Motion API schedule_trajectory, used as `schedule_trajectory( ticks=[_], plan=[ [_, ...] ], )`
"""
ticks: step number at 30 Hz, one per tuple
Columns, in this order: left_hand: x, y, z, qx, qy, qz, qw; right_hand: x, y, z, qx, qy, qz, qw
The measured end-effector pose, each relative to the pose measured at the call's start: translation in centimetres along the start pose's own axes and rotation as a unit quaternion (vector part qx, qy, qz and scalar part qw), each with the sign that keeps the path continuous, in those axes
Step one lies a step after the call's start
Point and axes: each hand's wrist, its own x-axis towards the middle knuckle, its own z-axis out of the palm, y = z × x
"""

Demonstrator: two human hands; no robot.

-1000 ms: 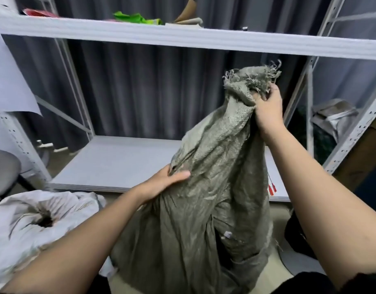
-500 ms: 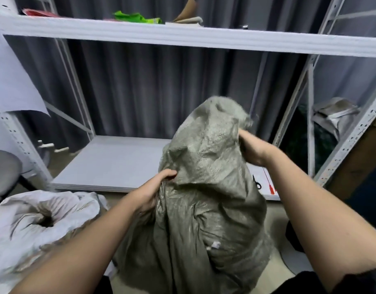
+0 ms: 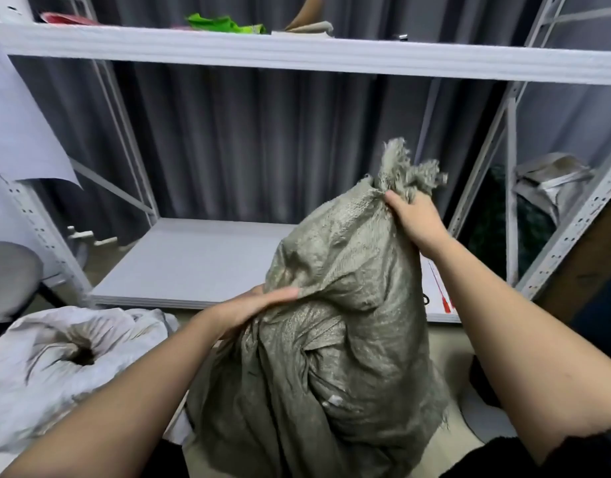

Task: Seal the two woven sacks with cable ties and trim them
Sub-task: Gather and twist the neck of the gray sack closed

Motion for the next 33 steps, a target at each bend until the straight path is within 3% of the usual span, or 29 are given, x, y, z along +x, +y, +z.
schedule_trajectory(
  ticks=[3,5,7,9,11,14,17,19,23,26,29,31,33],
  plan=[
    [0.3,0.7,0.7,0.224,-0.005,-0.011,0.974,1.0,-3.3,-0.3,-0.032,0.052,-0.044,0.997],
    [0.9,1.0,1.4,0.23,0.035,0.0,0.973,1.5,-5.7,0.0,-0.043,0.056,-0.053,0.996],
    [1.3,1.2,2.1,0.164,0.088,0.017,0.982,1.6,-7.7,0.4,-0.006,0.021,-0.034,0.999],
    [1.6,1.2,2.5,0.029,0.127,0.024,0.991,1.5,-8.2,0.3,0.117,-0.124,0.005,0.985],
    [1.6,0.9,2.4,-0.086,0.156,0.023,0.984,0.8,-6.2,-0.1,0.167,-0.29,0.04,0.941],
    [1.6,0.3,1.9,-0.157,0.209,0.024,0.965,-0.9,-1.2,-0.5,0.12,-0.412,0.128,0.894],
    [1.6,-0.2,1.4,-0.2,0.233,0.005,0.952,-3.0,1.9,0.1,-0.002,-0.503,0.197,0.841],
    [1.7,-0.4,1.0,-0.219,0.233,-0.01,0.947,-3.2,2.9,0.7,-0.025,-0.466,0.196,0.863],
    [1.3,-0.7,0.2,-0.189,0.175,-0.022,0.966,-1.7,2.9,0.5,0.077,-0.261,0.147,0.951],
    [0.8,-0.4,0.1,-0.104,0.081,0.033,0.991,-0.6,0.9,0.4,-0.009,-0.111,0.062,0.992],
    [0.8,0.5,1.2,0.079,0.011,0.074,0.994,0.4,-2.3,0.9,-0.12,-0.004,-0.022,0.993],
    [1.3,0.8,2.2,0.172,0.007,0.096,0.98,0.8,-5.0,1.7,-0.114,0.014,-0.084,0.99],
    [1.9,0.6,3.1,0.183,0.03,0.127,0.974,0.9,-7.6,2.7,-0.102,0.0,-0.131,0.986]
  ],
)
